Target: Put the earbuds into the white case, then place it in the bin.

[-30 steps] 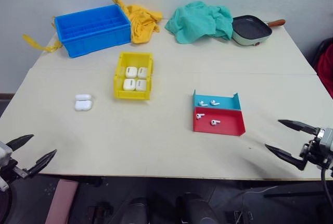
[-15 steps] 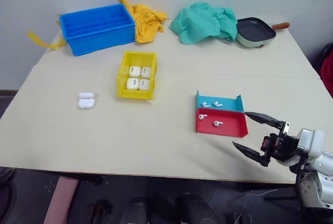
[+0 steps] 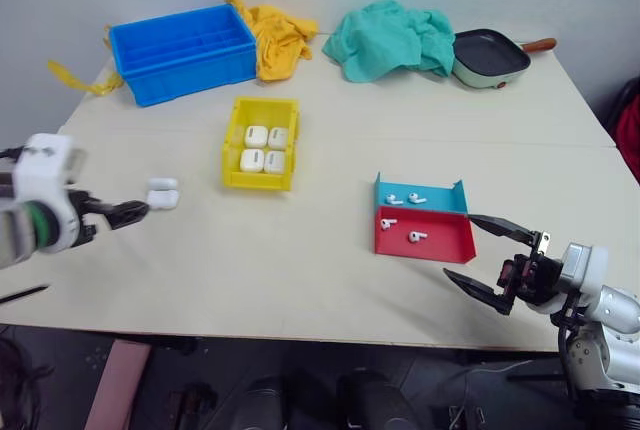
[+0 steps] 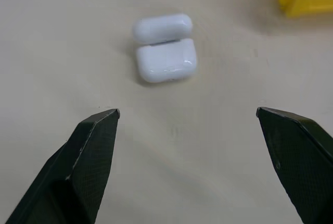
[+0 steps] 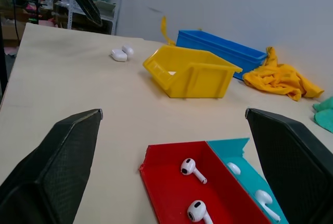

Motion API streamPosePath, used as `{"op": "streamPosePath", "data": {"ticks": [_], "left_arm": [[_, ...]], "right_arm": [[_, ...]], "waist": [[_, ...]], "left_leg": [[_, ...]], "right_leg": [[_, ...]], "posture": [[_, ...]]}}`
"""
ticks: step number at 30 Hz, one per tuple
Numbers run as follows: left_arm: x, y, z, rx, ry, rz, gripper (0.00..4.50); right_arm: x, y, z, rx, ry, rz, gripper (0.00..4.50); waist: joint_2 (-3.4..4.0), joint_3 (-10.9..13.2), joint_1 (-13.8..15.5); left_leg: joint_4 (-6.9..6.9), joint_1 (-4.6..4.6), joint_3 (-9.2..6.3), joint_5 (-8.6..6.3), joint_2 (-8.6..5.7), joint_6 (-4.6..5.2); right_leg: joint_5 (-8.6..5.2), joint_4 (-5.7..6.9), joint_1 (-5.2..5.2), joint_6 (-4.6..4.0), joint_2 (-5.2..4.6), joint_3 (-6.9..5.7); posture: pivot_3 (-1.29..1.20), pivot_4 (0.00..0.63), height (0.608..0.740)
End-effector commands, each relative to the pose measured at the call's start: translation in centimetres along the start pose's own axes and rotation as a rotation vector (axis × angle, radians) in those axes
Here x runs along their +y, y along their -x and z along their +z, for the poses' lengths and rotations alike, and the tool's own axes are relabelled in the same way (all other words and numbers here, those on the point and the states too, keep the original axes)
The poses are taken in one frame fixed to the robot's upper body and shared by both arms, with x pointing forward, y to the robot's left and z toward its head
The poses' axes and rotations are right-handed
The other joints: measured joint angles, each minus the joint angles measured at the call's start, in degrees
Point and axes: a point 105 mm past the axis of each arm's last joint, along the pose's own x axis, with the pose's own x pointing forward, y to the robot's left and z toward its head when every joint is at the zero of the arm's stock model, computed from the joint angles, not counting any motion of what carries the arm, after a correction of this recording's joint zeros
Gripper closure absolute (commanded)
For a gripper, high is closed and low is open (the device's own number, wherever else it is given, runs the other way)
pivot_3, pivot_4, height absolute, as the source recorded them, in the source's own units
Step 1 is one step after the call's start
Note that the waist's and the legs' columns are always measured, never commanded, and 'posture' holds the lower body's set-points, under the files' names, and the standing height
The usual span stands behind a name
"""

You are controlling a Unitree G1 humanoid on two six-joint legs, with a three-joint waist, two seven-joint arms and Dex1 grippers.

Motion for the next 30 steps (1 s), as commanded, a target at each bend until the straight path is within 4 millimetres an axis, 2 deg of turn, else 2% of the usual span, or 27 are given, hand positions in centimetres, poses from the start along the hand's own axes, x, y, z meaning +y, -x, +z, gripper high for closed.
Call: {"op": "streamPosePath", "data": {"ticks": [1, 3, 6, 8, 12, 19, 30], "left_arm": [[0.8, -1.2, 1.2, 0.012, 0.016, 0.076, 0.07], [1.0, -2.4, 1.4, 0.021, 0.026, 0.102, 0.07], [1.9, -4.3, 0.2, 0.082, 0.059, 0.167, 0.07], [2.1, -5.0, 0.2, 0.074, 0.057, 0.18, 0.07], [2.4, -5.8, 0.9, 0.049, 0.093, 0.191, 0.07], [1.8, -7.0, 1.1, 0.06, 0.118, 0.154, 0.07], [1.0, -8.3, 1.8, 0.043, 0.16, 0.162, 0.07]], "right_arm": [[-0.3, -0.2, 0.6, -0.016, 0.035, 0.003, 0.0], [-0.4, -0.4, 0.6, -0.019, 0.036, 0.0, 0.0], [-0.2, -0.6, 0.7, -0.02, 0.04, 0.001, 0.0], [-0.2, -0.7, 0.7, -0.019, 0.043, -0.004, 0.0], [0.0, -0.8, 0.8, -0.017, 0.043, -0.006, 0.0], [0.5, -0.3, 0.9, -0.015, 0.038, -0.009, 0.0], [0.9, 1.2, -0.3, -0.004, 0.025, -0.022, 0.0]], "waist": [[0.0, 0.0, 0.05], [0.0, 0.0, 0.09], [0.0, 0.0, 0.39], [-0.01, 0.0, 0.53], [-0.01, 0.01, 0.72], [-0.02, 0.0, 0.73], [-0.02, 0.0, 0.71]], "left_leg": [[-0.01, -0.01, 0.01, 0.0, 0.03, -0.04], [-0.01, -0.01, 0.01, 0.01, 0.04, -0.06], [0.07, 0.0, 0.0, 0.01, 0.04, -0.07], [0.15, 0.0, 0.0, 0.01, 0.04, -0.07], [0.34, -0.05, -0.02, 0.01, 0.04, -0.07], [0.48, -0.09, -0.05, 0.01, 0.04, -0.07], [0.65, -0.09, -0.05, 0.01, 0.04, -0.06]], "right_leg": [[0.0, 0.03, -0.04, 0.0, 0.03, 0.01], [0.0, 0.13, -0.08, 0.0, 0.04, 0.02], [0.0, 0.11, -0.12, 0.0, 0.02, 0.02], [0.0, 0.14, -0.11, 0.01, 0.01, 0.02], [0.0, 0.19, -0.09, 0.0, -0.01, 0.01], [0.0, 0.23, -0.04, 0.01, -0.02, -0.03], [-0.01, 0.3, -0.01, 0.01, -0.01, -0.03]], "posture": [[0.0, 0.15, 0.74], [0.0, 0.15, 0.74], [0.0, 0.15, 0.74], [0.0, 0.15, 0.74], [0.0, 0.15, 0.74], [0.0, 0.15, 0.74], [0.0, 0.15, 0.74]]}}
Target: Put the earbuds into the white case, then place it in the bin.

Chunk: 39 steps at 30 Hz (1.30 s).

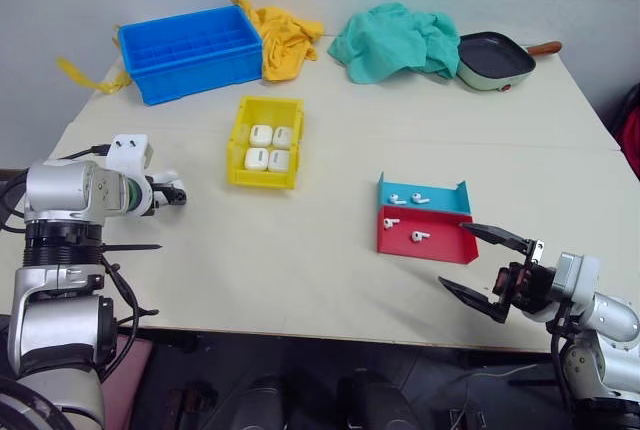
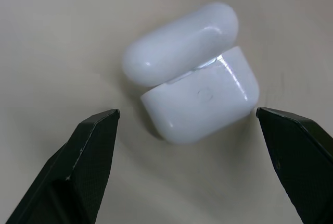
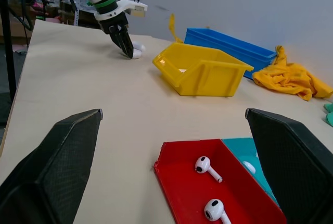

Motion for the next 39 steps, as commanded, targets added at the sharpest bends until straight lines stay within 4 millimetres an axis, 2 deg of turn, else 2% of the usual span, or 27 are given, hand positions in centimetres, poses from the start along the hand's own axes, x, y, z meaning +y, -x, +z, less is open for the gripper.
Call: {"op": "streamPosePath", "data": {"ticks": [1, 9, 13, 18, 25, 39], "left_arm": [[0.4, 0.7, 1.4, -0.065, 0.052, 0.046, 0.07], [0.8, 1.5, 1.2, -0.113, 0.184, 0.13, 0.07], [-0.9, 0.8, 0.6, -0.114, 0.21, 0.11, 0.07], [-1.8, 0.4, 0.5, -0.125, 0.233, 0.13, 0.07], [-1.5, -0.3, 0.4, -0.162, 0.28, 0.21, 0.07], [-2.1, -1.6, 0.1, -0.159, 0.291, 0.241, 0.07]], "right_arm": [[-0.2, 0.7, 0.5, -0.024, 0.032, -0.018, 0.0], [0.2, 0.5, 0.4, -0.027, 0.009, -0.006, 0.0], [0.2, 0.2, 0.6, -0.035, 0.004, -0.003, 0.0], [0.2, 0.2, 0.6, -0.03, -0.006, 0.001, 0.0], [0.2, 0.1, 0.7, -0.028, -0.018, 0.003, 0.0], [0.3, -0.3, 1.1, -0.021, -0.023, -0.009, 0.0]], "waist": [[0.0, 0.0, 0.01], [-0.01, 0.0, -0.04], [-0.01, 0.0, 0.1], [-0.02, 0.0, 0.15], [-0.02, 0.0, 0.1], [-0.02, -0.01, 0.1]], "left_leg": [[0.0, 0.0, 0.0, 0.0, 0.0, 0.0], [0.04, 0.0, -0.01, 0.0, 0.01, -0.01], [0.07, 0.03, 0.0, 0.0, 0.0, -0.01], [0.1, 0.03, 0.0, -0.01, 0.0, -0.02], [0.1, 0.08, 0.01, 0.0, 0.0, -0.05], [0.1, 0.15, 0.01, 0.04, 0.0, -0.1]], "right_leg": [[0.0, 0.02, 0.0, 0.0, 0.0, 0.0], [0.0, 0.1, -0.02, 0.0, 0.0, -0.01], [0.0, 0.12, 0.01, 0.01, -0.01, -0.01], [0.0, 0.12, 0.02, 0.01, 0.01, -0.02], [0.0, 0.17, 0.05, 0.01, 0.01, -0.01], [0.0, 0.2, 0.09, 0.01, 0.01, -0.01]], "posture": [[0.0, 0.15, 0.74], [0.0, 0.15, 0.74], [0.0, 0.15, 0.74], [0.0, 0.15, 0.74], [0.0, 0.15, 0.74], [0.0, 0.15, 0.74]]}}
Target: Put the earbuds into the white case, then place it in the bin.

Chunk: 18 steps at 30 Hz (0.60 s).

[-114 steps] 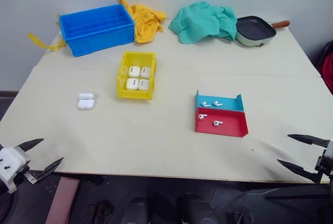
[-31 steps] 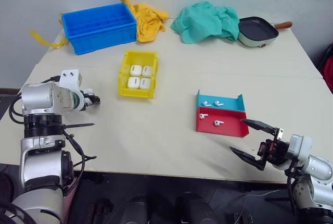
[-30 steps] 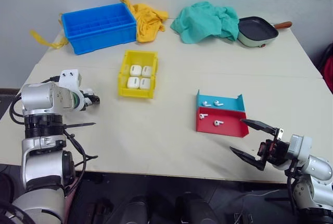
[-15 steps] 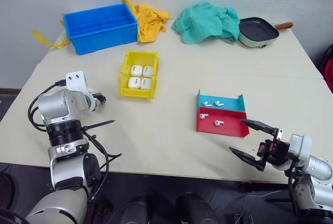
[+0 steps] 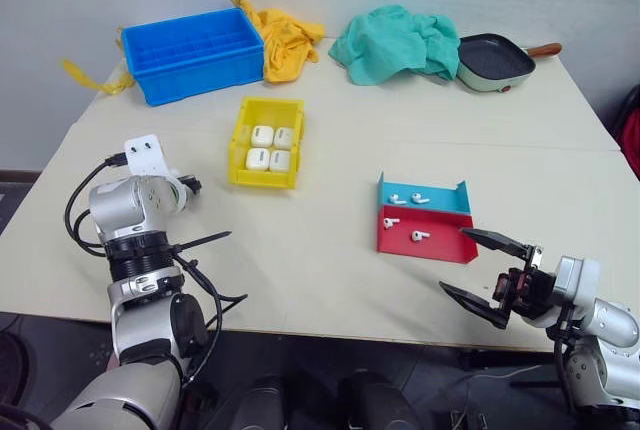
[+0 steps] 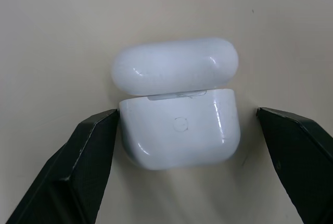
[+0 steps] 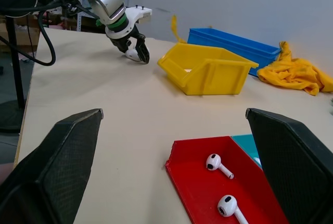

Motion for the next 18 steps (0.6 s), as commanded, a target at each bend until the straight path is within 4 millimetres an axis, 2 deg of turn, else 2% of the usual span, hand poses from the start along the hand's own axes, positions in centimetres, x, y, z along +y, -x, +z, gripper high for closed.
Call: {"op": "streamPosePath", "data": {"ticks": [1, 4, 5, 7, 9, 10, 14, 17, 18], "left_arm": [[0.0, -0.1, -0.2, 0.004, -0.001, 0.017, 0.07], [-0.5, -0.1, -0.6, 0.01, 0.003, 0.012, 0.07], [-0.5, -0.1, -0.7, 0.01, 0.005, 0.012, 0.49], [-0.5, 0.0, -0.7, 0.006, 0.004, 0.024, 0.95], [-0.3, 0.0, -0.9, 0.007, 0.005, 0.027, 1.61], [-0.1, 0.1, -0.9, 0.007, 0.006, 0.031, 1.72], [1.1, 0.6, -1.0, -0.019, 0.01, 0.039, 1.72], [2.0, 1.5, -0.1, -0.127, 0.017, 0.022, 1.72], [2.0, 2.1, 0.6, -0.207, -0.004, -0.057, 1.72]], "right_arm": [[-0.1, -0.2, 0.9, -0.019, 0.026, 0.001, 0.0], [-0.1, -0.3, 0.9, -0.019, 0.025, -0.001, 0.0], [-0.1, -0.3, 1.0, -0.019, 0.025, -0.002, 0.0], [-0.1, -0.3, 1.0, -0.018, 0.024, -0.001, 0.0], [-0.1, -0.3, 1.0, -0.015, 0.022, 0.0, 0.0], [-0.1, -0.3, 1.0, -0.014, 0.022, -0.001, 0.0], [0.1, -0.3, 1.0, -0.011, 0.02, 0.0, 0.0], [0.2, -0.4, 1.1, -0.008, 0.02, 0.0, 0.0], [0.2, -0.3, 1.1, -0.004, 0.022, -0.003, 0.0]], "waist": [[0.0, 0.0, 0.01], [0.0, 0.0, 0.18], [0.0, 0.0, 0.27], [0.0, 0.0, 0.36], [0.0, 0.0, 0.35], [0.0, 0.0, 0.3], [0.0, 0.0, -0.08], [0.0, 0.0, -0.32], [0.0, 0.0, -0.28]], "left_leg": [[0.0, 0.0, 0.0, 0.0, 0.0, 0.0], [0.0, 0.02, 0.0, 0.0, 0.0, -0.01], [0.0, 0.02, 0.0, 0.0, 0.0, -0.01], [0.0, 0.02, 0.0, 0.0, 0.0, -0.01], [0.0, 0.02, 0.0, 0.0, 0.0, 0.0], [-0.01, 0.02, 0.0, 0.0, 0.0, 0.0], [-0.03, 0.02, 0.0, 0.0, 0.0, -0.02], [-0.05, 0.04, 0.01, -0.01, 0.02, -0.04], [-0.05, 0.04, 0.03, -0.02, 0.04, -0.06]], "right_leg": [[0.0, 0.01, 0.0, 0.0, 0.0, 0.0], [0.0, 0.03, 0.01, 0.0, 0.0, 0.0], [0.0, 0.03, 0.01, 0.0, -0.01, 0.0], [0.0, 0.01, 0.01, 0.0, -0.01, 0.0], [0.0, 0.01, 0.01, 0.0, 0.0, 0.0], [0.0, 0.01, 0.01, 0.0, 0.0, 0.0], [0.0, 0.01, 0.0, 0.0, 0.0, 0.01], [0.0, 0.0, 0.0, 0.0, 0.02, 0.02], [0.0, 0.0, -0.01, 0.0, 0.04, 0.02]], "posture": [[0.0, 0.15, 0.74], [0.0, 0.15, 0.74], [0.0, 0.15, 0.74], [0.0, 0.15, 0.74], [0.0, 0.15, 0.74], [0.0, 0.15, 0.74], [0.0, 0.15, 0.74], [0.0, 0.15, 0.74], [0.0, 0.15, 0.74]]}}
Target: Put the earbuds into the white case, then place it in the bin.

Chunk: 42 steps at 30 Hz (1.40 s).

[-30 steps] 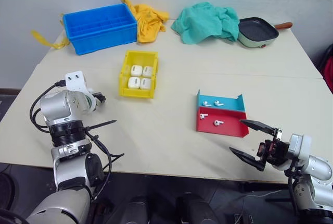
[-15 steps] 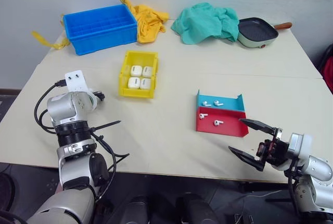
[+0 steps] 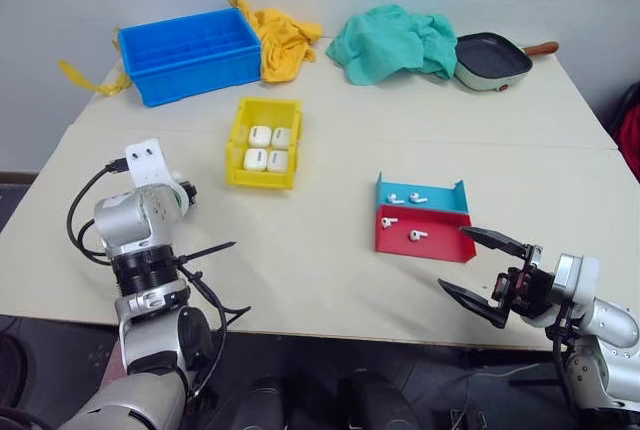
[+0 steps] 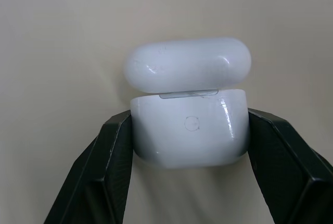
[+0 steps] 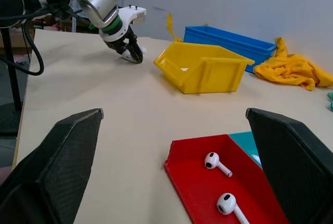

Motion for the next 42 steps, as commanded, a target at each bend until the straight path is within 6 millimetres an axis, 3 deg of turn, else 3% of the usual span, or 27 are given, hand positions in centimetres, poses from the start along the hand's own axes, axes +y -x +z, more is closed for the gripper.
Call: {"op": "streamPosePath", "data": {"ticks": [1, 5, 9, 11, 22, 25, 30, 35, 39, 42], "left_arm": [[1.0, 1.8, 2.3, -0.198, -0.03, -0.125, 1.72], [0.5, 6.5, 2.8, -0.472, -0.196, -0.489, 1.72], [0.3, 12.3, 1.4, -0.672, -0.266, -0.895, 1.72], [-0.2, 14.5, 0.0, -0.694, -0.322, -1.086, 1.72], [-9.1, 22.4, -2.8, -0.809, -0.182, -1.875, 1.72], [-10.9, 23.5, -3.7, -0.819, -0.153, -2.034, 1.72], [-13.1, 23.6, -6.3, -0.823, -0.246, -2.213, 1.72], [-15.0, 22.5, -7.8, -0.885, -0.3, -2.25, 1.72], [-15.3, 21.9, -7.6, -0.923, -0.307, -2.238, 1.72], [-14.7, 22.1, -7.4, -0.934, -0.27, -2.25, 1.72]], "right_arm": [[0.1, -0.2, 1.0, -0.009, 0.038, 0.009, 0.0], [0.0, 0.0, 1.3, 0.008, 0.045, 0.003, 0.0], [-0.5, 0.4, 1.6, 0.026, 0.052, 0.002, 0.0], [-0.8, 0.7, 1.7, 0.04, 0.051, 0.003, 0.0], [-1.1, 2.6, 2.4, 0.124, 0.076, -0.04, 0.0], [-0.7, 3.4, 3.0, 0.171, 0.082, -0.065, 0.0], [0.0, 5.5, 3.0, 0.328, 0.061, -0.108, 0.0], [-0.4, 7.7, 1.8, 0.544, 0.019, -0.196, 0.0], [-1.1, 6.8, 1.8, 0.627, 0.004, -0.21, 0.0], [-1.5, 2.4, 3.4, 0.597, -0.006, -0.085, 0.0]], "waist": [[0.0, 0.0, -0.1], [-0.01, 0.01, 0.03], [0.0, 0.01, 0.27], [0.01, 0.01, 0.25], [0.08, 0.03, 0.28], [0.08, 0.03, 0.26], [0.15, 0.01, 0.11], [0.15, 0.0, 0.09], [0.17, 0.0, -0.05], [0.29, -0.02, -0.42]], "left_leg": [[0.0, 0.0, -0.01, 0.01, 0.02, -0.02], [-0.04, -0.01, 0.02, 0.0, 0.08, -0.12], [-0.04, -0.02, -0.02, -0.03, 0.08, -0.06], [-0.04, -0.01, -0.02, -0.07, 0.08, 0.03], [0.01, 0.07, -0.05, -0.4, -0.02, 0.67], [0.03, 0.05, -0.05, -0.39, -0.02, 0.64], [0.03, 0.12, -0.03, -0.36, -0.01, 0.61], [0.03, 0.11, 0.05, -0.34, -0.03, 0.71], [0.02, 0.11, 0.08, -0.35, -0.03, 0.74], [0.01, 0.08, 0.08, -0.31, -0.02, 0.69]], "right_leg": [[0.0, 0.01, 0.0, 0.0, 0.02, 0.0], [0.0, -0.02, -0.04, -0.01, 0.08, -0.01], [0.0, -0.31, 0.13, -0.02, 0.03, -0.03], [-0.01, -0.55, 0.25, -0.04, 0.0, -0.05], [-0.01, -1.5, 0.94, -0.05, -0.03, -0.03], [0.0, -1.48, 0.94, -0.01, -0.01, -0.03], [0.0, -1.55, 1.03, -0.01, 0.1, 0.07], [0.0, -1.72, 1.1, -0.01, 0.11, 0.22], [0.0, -1.68, 1.05, -0.01, 0.12, 0.26], [0.0, -1.63, 1.01, -0.01, 0.13, 0.27]], "posture": [[0.0, 0.15, 0.74], [0.0, 0.15, 0.74], [0.0, 0.15, 0.74], [0.0, 0.15, 0.74], [0.0, 0.15, 0.74], [0.0, 0.15, 0.74], [0.0, 0.15, 0.74], [0.0, 0.15, 0.74], [0.0, 0.15, 0.74], [0.0, 0.15, 0.74]]}}
